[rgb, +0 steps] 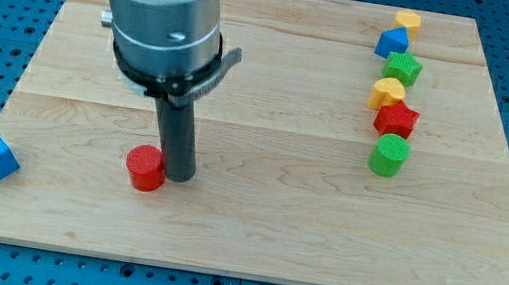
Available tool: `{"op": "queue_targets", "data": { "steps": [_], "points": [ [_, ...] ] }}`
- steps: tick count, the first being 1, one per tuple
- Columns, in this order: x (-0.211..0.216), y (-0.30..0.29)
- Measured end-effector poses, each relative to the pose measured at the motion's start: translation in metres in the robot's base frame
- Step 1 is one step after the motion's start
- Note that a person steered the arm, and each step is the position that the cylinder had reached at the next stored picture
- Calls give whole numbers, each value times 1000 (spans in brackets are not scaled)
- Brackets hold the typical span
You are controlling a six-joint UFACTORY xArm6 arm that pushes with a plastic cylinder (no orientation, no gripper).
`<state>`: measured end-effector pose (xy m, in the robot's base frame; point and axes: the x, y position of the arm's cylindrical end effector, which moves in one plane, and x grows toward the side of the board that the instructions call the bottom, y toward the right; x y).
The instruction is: Place the red circle diagonally to the blue cube
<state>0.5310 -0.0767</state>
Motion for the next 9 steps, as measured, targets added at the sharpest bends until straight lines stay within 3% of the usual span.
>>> {"op": "queue_targets", "data": {
  "steps": [1,2,6,8,9],
  "points": [
    [6,-30],
    [-18,-110],
    [-50,-54],
    [-53,-84],
    [-74,-99]
  ]
}}
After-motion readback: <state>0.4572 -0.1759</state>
